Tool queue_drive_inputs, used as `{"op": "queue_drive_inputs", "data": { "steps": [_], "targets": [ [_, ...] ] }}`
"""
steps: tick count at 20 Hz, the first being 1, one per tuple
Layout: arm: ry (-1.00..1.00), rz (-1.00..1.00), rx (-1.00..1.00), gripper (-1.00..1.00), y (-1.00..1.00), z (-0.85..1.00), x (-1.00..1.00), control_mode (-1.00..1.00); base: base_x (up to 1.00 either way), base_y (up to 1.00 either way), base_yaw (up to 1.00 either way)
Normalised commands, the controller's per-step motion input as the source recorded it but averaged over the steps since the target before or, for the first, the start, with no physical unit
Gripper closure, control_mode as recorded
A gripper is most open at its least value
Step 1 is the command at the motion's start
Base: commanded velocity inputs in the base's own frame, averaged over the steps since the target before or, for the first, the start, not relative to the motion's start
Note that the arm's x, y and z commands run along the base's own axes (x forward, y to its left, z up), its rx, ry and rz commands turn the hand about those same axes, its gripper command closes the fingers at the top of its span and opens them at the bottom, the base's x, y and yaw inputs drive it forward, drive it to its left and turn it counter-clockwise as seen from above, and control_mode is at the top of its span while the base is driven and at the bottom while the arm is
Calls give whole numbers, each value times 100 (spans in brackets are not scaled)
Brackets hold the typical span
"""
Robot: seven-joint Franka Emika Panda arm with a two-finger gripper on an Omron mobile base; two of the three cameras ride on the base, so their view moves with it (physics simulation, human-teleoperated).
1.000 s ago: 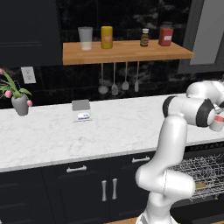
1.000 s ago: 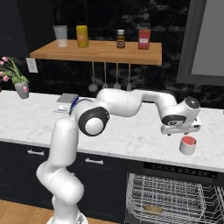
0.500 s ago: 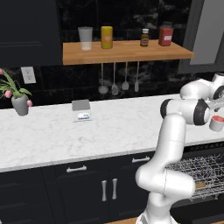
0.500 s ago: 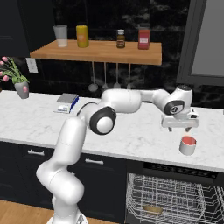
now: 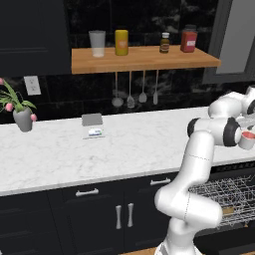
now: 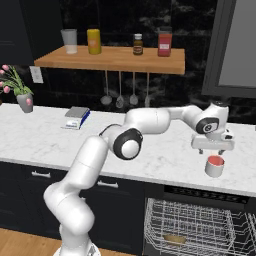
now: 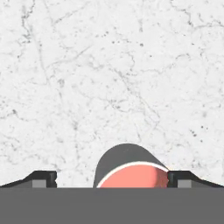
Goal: Pick up the cup and bowl from the counter, place them in the dishwasher, and close the dishwasher door.
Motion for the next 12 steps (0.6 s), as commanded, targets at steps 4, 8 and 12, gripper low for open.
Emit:
{"op": "queue_drive_inputs", "data": {
  "steps": [4,8,12],
  "targets": [
    [0,1,14,-100,0,-19,-46,-100,0,0,0],
    [0,1,12,-100,0,-12,-33,-100,0,0,0],
    [-1,1,9,-100,4,-12,-9,-100,0,0,0]
  ]
}}
